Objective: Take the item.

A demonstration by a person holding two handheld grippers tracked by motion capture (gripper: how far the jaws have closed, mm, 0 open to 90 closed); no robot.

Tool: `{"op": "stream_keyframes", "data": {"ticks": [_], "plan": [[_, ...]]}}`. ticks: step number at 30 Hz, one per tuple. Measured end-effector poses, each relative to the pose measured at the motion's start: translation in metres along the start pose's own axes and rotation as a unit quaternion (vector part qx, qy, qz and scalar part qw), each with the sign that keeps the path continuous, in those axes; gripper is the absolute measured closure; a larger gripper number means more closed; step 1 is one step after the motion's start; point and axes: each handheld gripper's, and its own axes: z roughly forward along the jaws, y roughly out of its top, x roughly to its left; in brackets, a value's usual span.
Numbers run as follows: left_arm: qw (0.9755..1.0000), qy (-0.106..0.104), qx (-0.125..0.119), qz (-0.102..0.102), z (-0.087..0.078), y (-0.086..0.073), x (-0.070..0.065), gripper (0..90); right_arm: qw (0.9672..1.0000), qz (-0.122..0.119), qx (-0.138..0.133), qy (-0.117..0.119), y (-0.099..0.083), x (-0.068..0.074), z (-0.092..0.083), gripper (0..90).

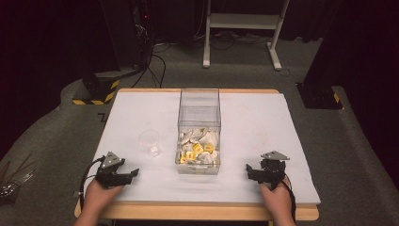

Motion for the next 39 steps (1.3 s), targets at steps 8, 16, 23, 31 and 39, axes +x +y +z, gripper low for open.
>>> {"op": "stream_keyframes", "data": {"ticks": [8,16,23,31,39], "plan": [[1.0,-0.005,0.0,0.009,-0.003,0.0,-0.004,25.7,1.0,-0.002,0.0,-0.001,0.0,0.0,0.0,8.9],[0.9997,-0.01,-0.011,0.018,-0.007,0.004,-0.009,25.7,1.0,-0.002,0.0,-0.001,0.0,0.0,0.0,8.9],[0.9995,-0.008,-0.016,0.026,-0.01,0.006,-0.013,25.6,1.0,-0.002,0.0,-0.001,0.0,0.0,0.0,8.9],[0.9989,-0.019,-0.029,0.031,-0.011,0.008,-0.018,25.2,1.0,-0.002,0.0,-0.001,0.0,0.0,0.0,8.9],[0.9982,-0.037,-0.034,0.032,-0.01,0.01,-0.023,24.1,1.0,-0.002,0.0,-0.001,0.0,0.0,0.0,8.9]]}}
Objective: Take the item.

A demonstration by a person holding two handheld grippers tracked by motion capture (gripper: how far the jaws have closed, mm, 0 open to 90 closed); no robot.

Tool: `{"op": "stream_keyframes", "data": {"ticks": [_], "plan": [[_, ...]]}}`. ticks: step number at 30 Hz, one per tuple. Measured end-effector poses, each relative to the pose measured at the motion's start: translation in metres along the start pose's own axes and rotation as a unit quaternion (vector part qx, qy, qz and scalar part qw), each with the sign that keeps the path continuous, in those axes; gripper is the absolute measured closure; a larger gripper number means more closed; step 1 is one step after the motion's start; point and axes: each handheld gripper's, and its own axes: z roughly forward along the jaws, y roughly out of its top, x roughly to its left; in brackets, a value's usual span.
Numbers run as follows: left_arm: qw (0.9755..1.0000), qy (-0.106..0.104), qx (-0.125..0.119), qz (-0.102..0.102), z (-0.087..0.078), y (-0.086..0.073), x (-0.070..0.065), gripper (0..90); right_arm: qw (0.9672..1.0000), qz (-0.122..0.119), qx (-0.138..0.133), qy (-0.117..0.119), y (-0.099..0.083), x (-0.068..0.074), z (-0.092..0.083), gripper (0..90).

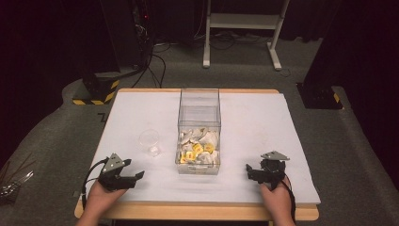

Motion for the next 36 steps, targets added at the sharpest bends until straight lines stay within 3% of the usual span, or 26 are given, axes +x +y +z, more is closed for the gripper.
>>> {"op": "stream_keyframes", "data": {"ticks": [6,11,19,36], "plan": [[1.0,-0.008,-0.003,0.002,0.001,0.001,-0.003,23.9,1.0,0.0,0.0,0.0,0.0,0.0,0.0,8.9],[0.9995,-0.019,-0.025,-0.005,0.0,0.004,-0.009,22.5,1.0,0.0,0.0,0.0,0.0,0.0,0.0,9.0],[0.9988,-0.04,-0.027,-0.006,0.001,0.009,-0.016,22.9,1.0,0.0,0.0,-0.001,0.0,0.0,0.0,9.0],[0.9973,-0.059,-0.037,0.023,0.003,0.02,-0.035,21.5,1.0,-0.002,-0.001,-0.002,0.0,0.0,0.0,9.2]]}}
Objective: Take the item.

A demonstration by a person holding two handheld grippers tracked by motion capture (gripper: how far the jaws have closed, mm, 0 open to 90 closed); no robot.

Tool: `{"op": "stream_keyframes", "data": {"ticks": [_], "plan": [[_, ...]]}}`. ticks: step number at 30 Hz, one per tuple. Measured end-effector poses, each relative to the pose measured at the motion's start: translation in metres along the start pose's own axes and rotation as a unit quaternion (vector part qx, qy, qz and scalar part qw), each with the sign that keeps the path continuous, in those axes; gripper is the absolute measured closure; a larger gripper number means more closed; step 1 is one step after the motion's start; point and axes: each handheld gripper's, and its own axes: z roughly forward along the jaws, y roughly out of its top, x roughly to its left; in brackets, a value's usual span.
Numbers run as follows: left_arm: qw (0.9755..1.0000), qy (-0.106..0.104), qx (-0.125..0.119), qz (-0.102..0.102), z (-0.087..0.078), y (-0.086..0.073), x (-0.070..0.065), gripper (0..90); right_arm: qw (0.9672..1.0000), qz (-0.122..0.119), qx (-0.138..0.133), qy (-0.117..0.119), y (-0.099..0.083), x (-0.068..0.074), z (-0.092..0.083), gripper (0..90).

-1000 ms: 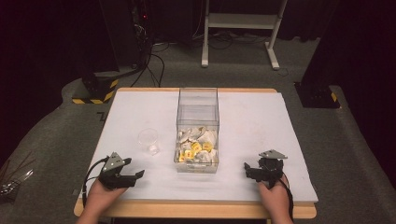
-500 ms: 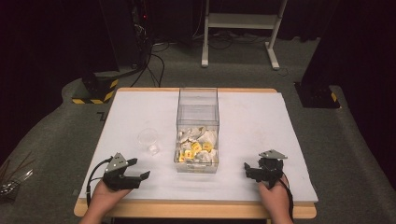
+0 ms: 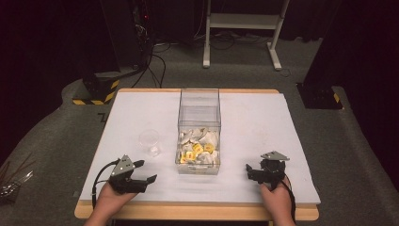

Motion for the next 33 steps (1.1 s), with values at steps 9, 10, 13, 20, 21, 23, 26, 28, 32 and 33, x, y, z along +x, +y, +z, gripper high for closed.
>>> {"op": "stream_keyframes", "data": {"ticks": [9,10,13,20,21,23,26,28,32,33], "plan": [[0.9998,-0.012,-0.013,-0.004,-0.001,0.005,-0.004,21.5,1.0,0.001,-0.001,0.0,0.0,0.0,0.0,9.3],[0.9998,-0.015,-0.015,-0.005,-0.001,0.005,-0.004,21.5,1.0,0.0,-0.001,0.0,0.0,0.0,0.0,9.3],[0.9996,-0.017,-0.019,-0.006,-0.001,0.007,-0.004,21.5,1.0,0.001,-0.001,0.0,0.0,0.0,0.0,9.3],[0.9993,-0.026,-0.026,-0.01,-0.002,0.011,-0.007,21.6,1.0,0.0,-0.001,0.0,0.0,0.0,0.0,9.3],[0.9993,-0.026,-0.026,-0.007,-0.002,0.011,-0.006,21.6,1.0,0.0,-0.001,0.0,0.0,0.0,0.0,9.3],[0.9992,-0.026,-0.029,-0.007,-0.003,0.013,-0.007,21.7,1.0,0.0,-0.001,0.0,0.0,0.0,0.0,9.3],[0.9991,-0.025,-0.033,-0.005,-0.004,0.015,-0.007,21.9,1.0,0.0,-0.001,0.0,0.0,0.0,0.0,9.3],[0.999,-0.028,-0.035,-0.004,-0.005,0.018,-0.009,21.9,1.0,0.0,-0.001,0.0,0.0,0.0,0.0,9.3],[0.9987,-0.032,-0.039,-0.003,-0.004,0.021,-0.01,22.1,1.0,0.0,-0.001,0.0,0.0,0.0,0.0,9.3],[0.9987,-0.032,-0.039,-0.004,-0.004,0.022,-0.011,22.1,1.0,0.0,-0.001,0.0,0.0,0.0,0.0,9.3]]}}
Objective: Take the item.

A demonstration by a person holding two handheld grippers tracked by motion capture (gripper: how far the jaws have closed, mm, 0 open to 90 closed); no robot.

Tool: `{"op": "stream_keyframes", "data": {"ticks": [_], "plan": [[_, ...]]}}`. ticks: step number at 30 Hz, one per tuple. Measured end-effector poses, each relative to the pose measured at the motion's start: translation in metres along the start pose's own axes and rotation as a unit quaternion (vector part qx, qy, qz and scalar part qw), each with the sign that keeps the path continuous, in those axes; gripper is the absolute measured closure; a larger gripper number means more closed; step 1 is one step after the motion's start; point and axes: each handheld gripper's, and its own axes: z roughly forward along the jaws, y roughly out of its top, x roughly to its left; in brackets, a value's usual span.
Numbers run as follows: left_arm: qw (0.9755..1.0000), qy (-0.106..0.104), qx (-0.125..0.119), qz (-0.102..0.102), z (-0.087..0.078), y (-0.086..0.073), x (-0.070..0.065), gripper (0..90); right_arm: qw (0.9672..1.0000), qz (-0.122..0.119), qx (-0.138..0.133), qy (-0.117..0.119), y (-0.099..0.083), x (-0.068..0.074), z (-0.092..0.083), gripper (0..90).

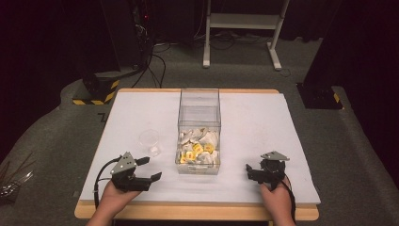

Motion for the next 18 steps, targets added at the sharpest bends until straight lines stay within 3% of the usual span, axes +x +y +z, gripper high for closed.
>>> {"op": "stream_keyframes", "data": {"ticks": [18], "plan": [[0.9998,-0.012,-0.008,0.015,0.004,0.026,-0.007,23.7,1.0,0.0,0.0,0.0,0.0,0.0,0.0,9.4]]}}
